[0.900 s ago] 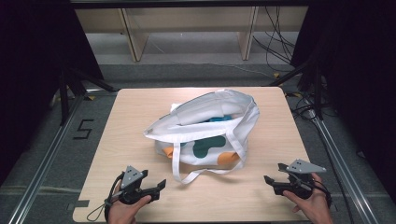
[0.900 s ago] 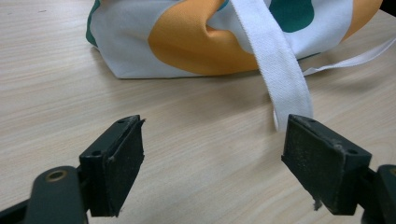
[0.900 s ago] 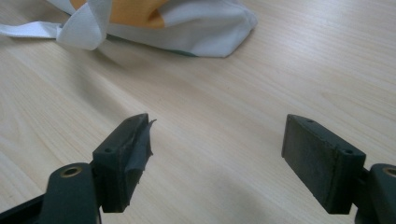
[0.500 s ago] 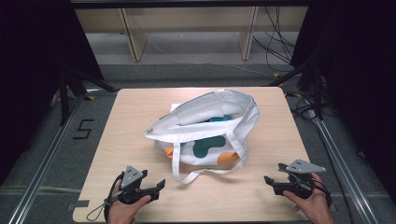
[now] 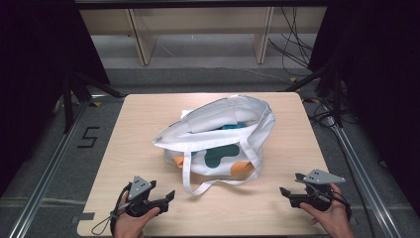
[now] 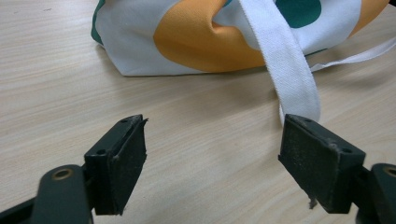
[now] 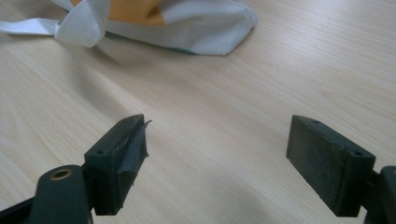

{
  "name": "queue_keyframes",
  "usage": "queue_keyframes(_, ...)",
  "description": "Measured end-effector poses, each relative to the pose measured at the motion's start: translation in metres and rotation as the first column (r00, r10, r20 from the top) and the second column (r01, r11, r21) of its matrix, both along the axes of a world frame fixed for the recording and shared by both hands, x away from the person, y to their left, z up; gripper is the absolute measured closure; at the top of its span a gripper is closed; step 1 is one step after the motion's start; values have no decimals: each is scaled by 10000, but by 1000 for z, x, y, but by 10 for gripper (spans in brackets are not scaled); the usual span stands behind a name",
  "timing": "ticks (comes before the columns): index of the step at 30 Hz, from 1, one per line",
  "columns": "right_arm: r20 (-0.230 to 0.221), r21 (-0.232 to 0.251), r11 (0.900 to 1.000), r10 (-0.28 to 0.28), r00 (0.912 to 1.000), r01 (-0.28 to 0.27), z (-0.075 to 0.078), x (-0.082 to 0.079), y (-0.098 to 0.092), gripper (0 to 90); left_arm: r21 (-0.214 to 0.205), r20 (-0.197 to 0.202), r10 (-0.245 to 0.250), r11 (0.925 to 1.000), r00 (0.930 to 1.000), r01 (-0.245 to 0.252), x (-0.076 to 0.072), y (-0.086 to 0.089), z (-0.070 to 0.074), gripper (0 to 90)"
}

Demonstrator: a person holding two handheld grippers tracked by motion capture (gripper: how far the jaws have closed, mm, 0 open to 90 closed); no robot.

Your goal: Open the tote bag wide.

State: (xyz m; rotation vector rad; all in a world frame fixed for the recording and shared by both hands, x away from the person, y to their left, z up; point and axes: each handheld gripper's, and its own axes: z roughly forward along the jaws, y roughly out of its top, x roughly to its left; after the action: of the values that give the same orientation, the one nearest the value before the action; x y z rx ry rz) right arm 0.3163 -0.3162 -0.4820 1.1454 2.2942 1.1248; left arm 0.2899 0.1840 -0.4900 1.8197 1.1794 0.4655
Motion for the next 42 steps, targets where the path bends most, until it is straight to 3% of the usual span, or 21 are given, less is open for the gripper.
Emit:
queue_keyframes(3,50,91,9987,-510,9987,510,1,-3,2,168,5,52,-57,10000,10000,57,0,1,0,249)
queue_keyframes(7,142,315,9987,-402,9991,397,2,-3,2,160,77,70,-126,9999,9999,125,0,2,1,279)
queue_keyframes(8,556,102,9998,-197,9983,192,2,0,0,160,62,87,-180,9998,9998,179,0,2,1,305)
queue_keyframes(9,174,277,9987,-430,9989,425,3,-3,3,160,13,110,-152,9999,9998,151,0,2,1,324)
queue_keyframes(12,273,206,9992,-345,9990,339,6,-3,3,179,42,62,-223,9997,9997,223,0,2,3,427)
queue_keyframes(13,459,243,9994,-256,9986,245,9,-2,4,260,17,7,-456,9990,9990,456,1,3,4,515)
queue_keyframes(14,459,243,9994,-256,9986,245,9,-2,4,260,17,7,-456,9990,9990,456,1,3,4,555)
queue_keyframes(15,721,129,9999,-48,9974,39,14,0,3,374,8,-45,-401,9992,9992,401,1,2,5,623)
queue_keyframes(17,717,223,9997,-112,9974,96,17,-1,4,436,-58,91,-389,9992,9992,390,1,1,7,679)
queue_keyframes(18,972,194,9998,64,9952,-84,19,2,3,498,-19,203,-545,9985,9983,546,2,2,9,723)
queue_keyframes(19,779,414,9991,47,9970,-79,25,2,4,618,5,252,-506,9987,9984,506,3,1,11,801)
queue_keyframes(24,1318,332,9973,609,9894,-658,38,13,7,776,59,476,-783,9969,9958,781,13,3,22,869)
queue_keyframes(25,1586,380,9964,688,9849,-757,40,16,9,789,-184,432,-707,9973,9966,715,16,3,24,877)
queue_keyframes(29,1926,561,9915,1049,9757,-1176,65,28,17,856,-444,577,-614,9970,9964,640,34,4,41,894)
queue_keyframes(31,2393,551,9877,1294,9623,-1466,89,39,28,880,-519,711,-599,9966,9957,637,51,2,59,895)
queue_keyframes(32,2393,551,9877,1294,9623,-1466,89,39,28,880,-519,711,-599,9966,9957,637,51,2,59,895)
queue_keyframes(33,2662,398,9826,1646,9498,-1814,106,48,36,896,-358,802,-762,9962,9939,793,58,2,64,895)
queue_keyframes(34,2662,398,9826,1646,9498,-1814,106,48,36,896,-386,754,-750,9962,9943,781,64,0,69,895)
queue_keyframes(35,2937,206,9817,1749,9398,-1891,113,53,41,899,-298,785,-765,9964,9940,790,69,-2,74,895)
queue_keyframes(36,2817,92,9790,1931,9399,-2038,128,63,51,900,-168,829,-778,9967,9935,794,80,-4,83,895)
queue_keyframes(42,2901,-180,9765,2107,9335,-2148,152,90,71,900,-214,837,-644,9976,9944,664,105,-9,98,895)
